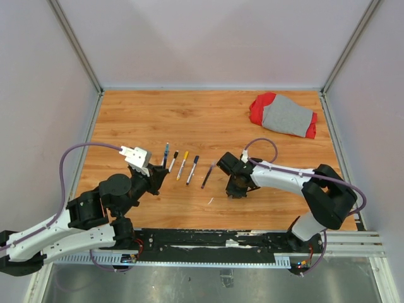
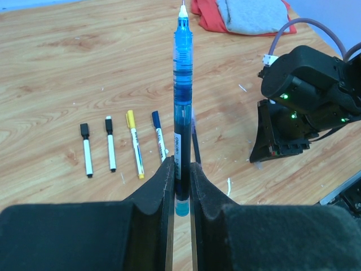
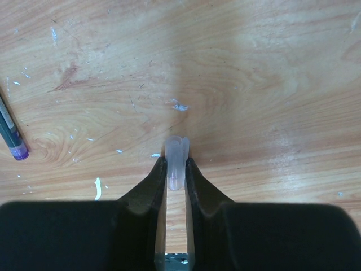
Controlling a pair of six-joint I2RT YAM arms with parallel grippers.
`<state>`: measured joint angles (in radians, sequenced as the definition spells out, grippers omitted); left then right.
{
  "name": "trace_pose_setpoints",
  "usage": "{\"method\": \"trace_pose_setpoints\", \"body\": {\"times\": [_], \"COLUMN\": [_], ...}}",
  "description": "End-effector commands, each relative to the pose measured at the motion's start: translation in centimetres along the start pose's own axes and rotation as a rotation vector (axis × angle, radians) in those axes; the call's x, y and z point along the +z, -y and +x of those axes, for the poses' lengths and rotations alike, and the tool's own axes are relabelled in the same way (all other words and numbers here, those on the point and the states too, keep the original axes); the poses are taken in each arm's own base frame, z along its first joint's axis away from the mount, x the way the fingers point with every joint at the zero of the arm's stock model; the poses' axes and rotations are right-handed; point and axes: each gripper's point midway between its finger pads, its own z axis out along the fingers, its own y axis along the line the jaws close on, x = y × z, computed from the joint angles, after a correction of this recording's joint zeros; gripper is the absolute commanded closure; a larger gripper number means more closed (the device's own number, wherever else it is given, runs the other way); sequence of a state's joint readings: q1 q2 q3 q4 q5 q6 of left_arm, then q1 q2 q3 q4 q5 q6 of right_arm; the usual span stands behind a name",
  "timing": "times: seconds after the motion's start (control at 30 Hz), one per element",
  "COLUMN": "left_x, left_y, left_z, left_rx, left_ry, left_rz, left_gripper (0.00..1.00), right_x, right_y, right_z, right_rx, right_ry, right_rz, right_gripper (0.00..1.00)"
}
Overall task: Insert the pens into the pen caps
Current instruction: Insert the pen cap onto the pen.
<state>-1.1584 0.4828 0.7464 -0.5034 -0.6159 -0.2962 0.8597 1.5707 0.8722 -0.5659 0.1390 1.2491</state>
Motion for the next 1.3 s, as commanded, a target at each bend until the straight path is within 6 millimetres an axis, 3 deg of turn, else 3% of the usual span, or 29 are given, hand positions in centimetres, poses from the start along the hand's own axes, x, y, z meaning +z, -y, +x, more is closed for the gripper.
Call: {"method": "trace_pose_setpoints", "body": {"times": [0.0,0.23,0.4,0.57,0.73,1.03,1.27], "left_x": [0.3,1.8,3.4,4.6,5.4,6.7,7.2], "left_y": [0.8,3.2,4.8,6.1,6.7,8.9,12.3], "left_z": [-0.2,1.0,2.4,3.5,4.0,5.4,6.1], "left_rx": [-0.025,-0.049,-0.060,-0.089,-0.119,-0.166,-0.187], "left_ry": [0.012,-0.026,-0.074,-0.099,-0.102,-0.151,-0.163], "left_rz": [0.022,0.089,0.111,0.131,0.134,0.180,0.283], "left_gripper": [0.99,0.99,0.99,0.99,1.00,0.99,1.00], "right_x": [0.1,-4.0,-8.2,-10.9,-11.9,-13.6,-15.6], "right_y": [1.1,-0.8,-2.5,-2.7,-1.9,-2.5,-2.1], "right_z": [-0.9,-4.1,-4.9,-5.6,-7.0,-7.9,-8.8], "right_rx": [-0.027,-0.181,-0.357,-0.447,-0.463,-0.499,-0.398], "right_ry": [0.050,0.238,0.344,0.448,0.513,0.480,0.557], "right_rz": [-0.034,-0.279,-0.497,-0.586,-0.583,-0.741,-0.843], "right_gripper": [0.99,0.99,0.99,0.99,0.99,0.99,0.99]}}
